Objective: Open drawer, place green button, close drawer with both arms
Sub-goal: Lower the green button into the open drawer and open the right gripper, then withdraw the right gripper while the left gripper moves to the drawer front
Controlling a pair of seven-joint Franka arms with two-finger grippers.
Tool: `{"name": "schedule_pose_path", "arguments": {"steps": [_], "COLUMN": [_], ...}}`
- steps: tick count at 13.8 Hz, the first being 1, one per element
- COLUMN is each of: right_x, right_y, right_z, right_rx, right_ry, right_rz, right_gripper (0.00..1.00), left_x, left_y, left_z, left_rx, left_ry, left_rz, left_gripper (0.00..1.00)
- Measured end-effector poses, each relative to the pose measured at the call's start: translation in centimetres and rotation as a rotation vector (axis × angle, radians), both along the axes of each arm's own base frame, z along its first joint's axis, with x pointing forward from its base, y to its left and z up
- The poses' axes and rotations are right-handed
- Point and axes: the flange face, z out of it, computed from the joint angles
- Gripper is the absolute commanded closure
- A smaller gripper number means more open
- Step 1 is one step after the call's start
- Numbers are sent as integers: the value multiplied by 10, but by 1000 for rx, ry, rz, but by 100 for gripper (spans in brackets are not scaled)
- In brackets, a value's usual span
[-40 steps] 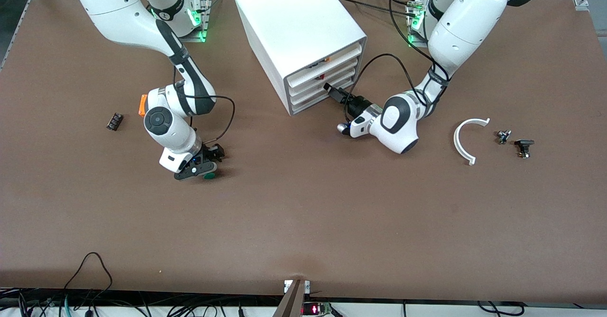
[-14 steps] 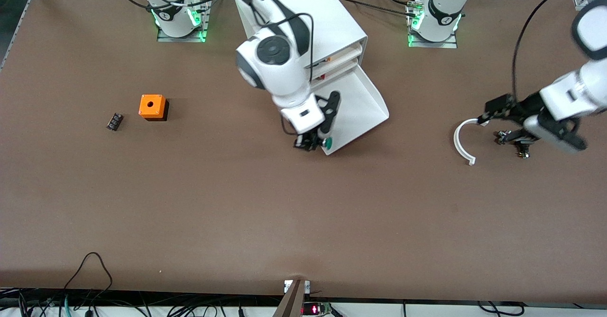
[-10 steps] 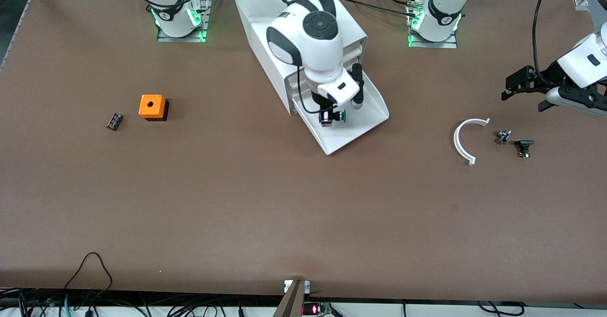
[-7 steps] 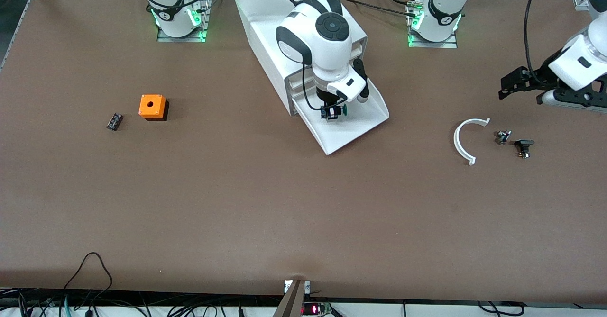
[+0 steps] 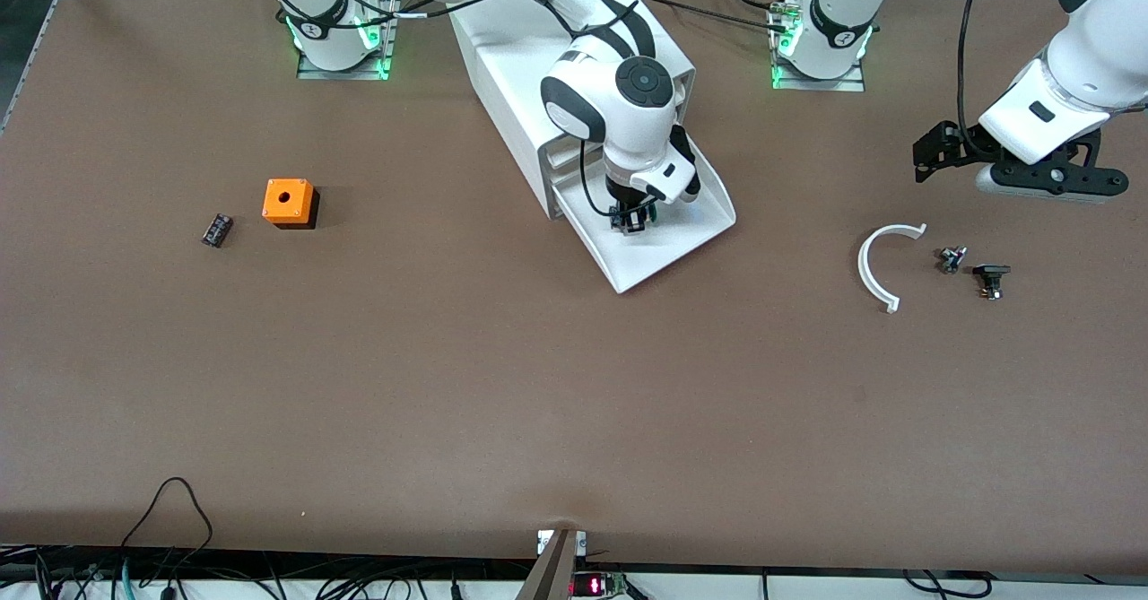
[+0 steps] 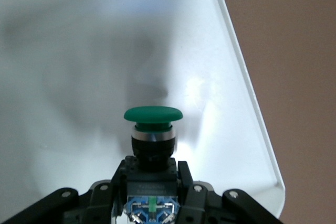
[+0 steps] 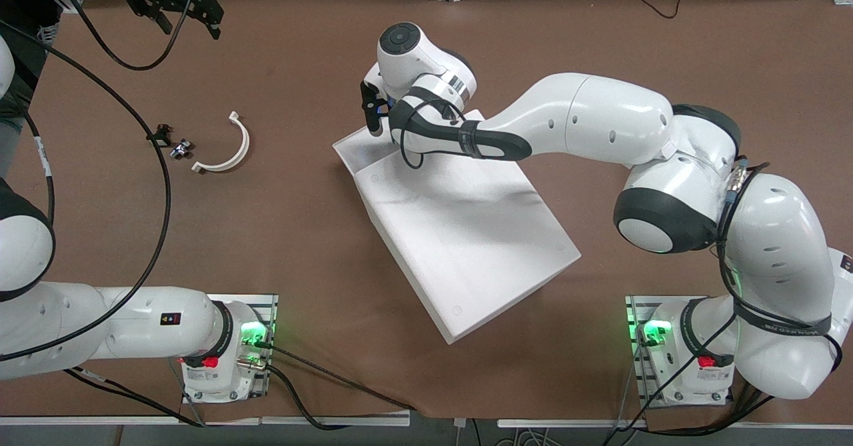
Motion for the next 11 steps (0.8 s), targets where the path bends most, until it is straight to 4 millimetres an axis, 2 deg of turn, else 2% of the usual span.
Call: {"name": "schedule_pose_path", "arguments": {"steps": [4,6,7,8,9,11], "right_x": [2,9,17,29,44,75], "right_y": [3,4,1,-8,-22,-68], "right_z": [8,26,48,78,114,185], "right_rx": [25,56,76,92,109,119], "right_ry": [-9,-30,-52,-84,-123,-200], "right_rz": [-168,-248,-293,-335,-374,-458], "right_gripper": [0,0,0,0,0,0], "left_x": [-1,-1,-2,-2,-2,-2], "left_y": [0,-1,-1,-2,-2,-2], "left_z": [2,3,3,4,4,5], "left_rx": [0,0,0,0,0,0], "left_ry": [-3,-6,-6,-7,-7,-10], "left_rz": [0,-1,-2,-3,-3,-5], "left_gripper": [0,0,0,0,0,0]}}
